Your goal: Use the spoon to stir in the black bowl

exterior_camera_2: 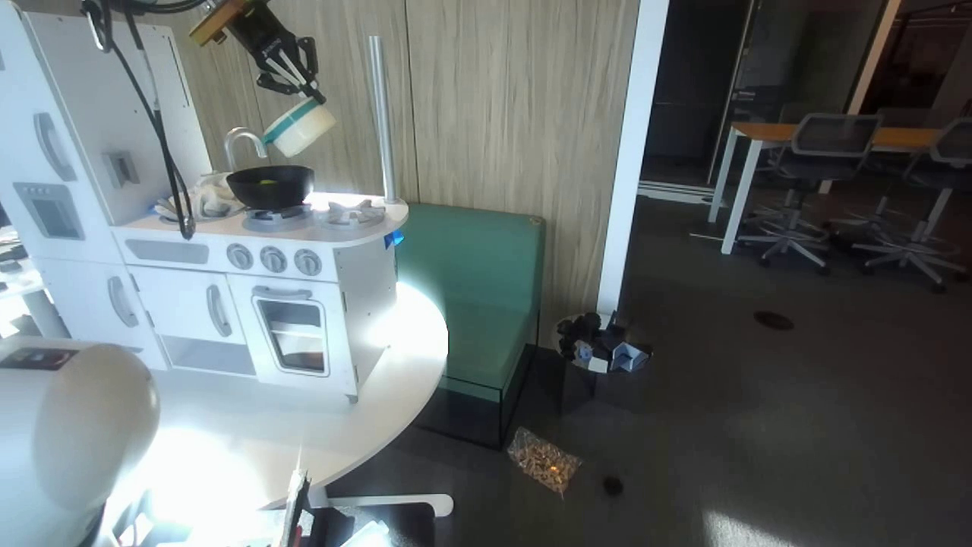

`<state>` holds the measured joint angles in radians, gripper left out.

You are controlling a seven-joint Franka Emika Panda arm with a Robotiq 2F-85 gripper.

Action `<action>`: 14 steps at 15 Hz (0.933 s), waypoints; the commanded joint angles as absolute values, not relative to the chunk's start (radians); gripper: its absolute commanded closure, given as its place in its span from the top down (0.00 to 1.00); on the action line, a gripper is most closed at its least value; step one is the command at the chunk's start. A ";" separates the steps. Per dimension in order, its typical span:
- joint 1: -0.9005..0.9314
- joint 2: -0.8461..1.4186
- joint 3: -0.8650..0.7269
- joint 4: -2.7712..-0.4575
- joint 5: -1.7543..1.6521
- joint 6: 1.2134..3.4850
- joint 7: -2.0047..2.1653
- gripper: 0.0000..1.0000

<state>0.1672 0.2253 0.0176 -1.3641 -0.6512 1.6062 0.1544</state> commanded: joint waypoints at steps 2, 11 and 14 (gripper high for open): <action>0.222 0.241 0.060 -1.338 -0.859 1.687 0.152 0.02; 0.218 0.221 0.079 -1.558 -1.162 2.131 0.286 0.04; 0.225 0.195 0.078 -1.646 -1.253 2.253 0.348 0.05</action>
<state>0.2338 0.2490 0.0661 -1.5498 -1.1530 2.1413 0.2837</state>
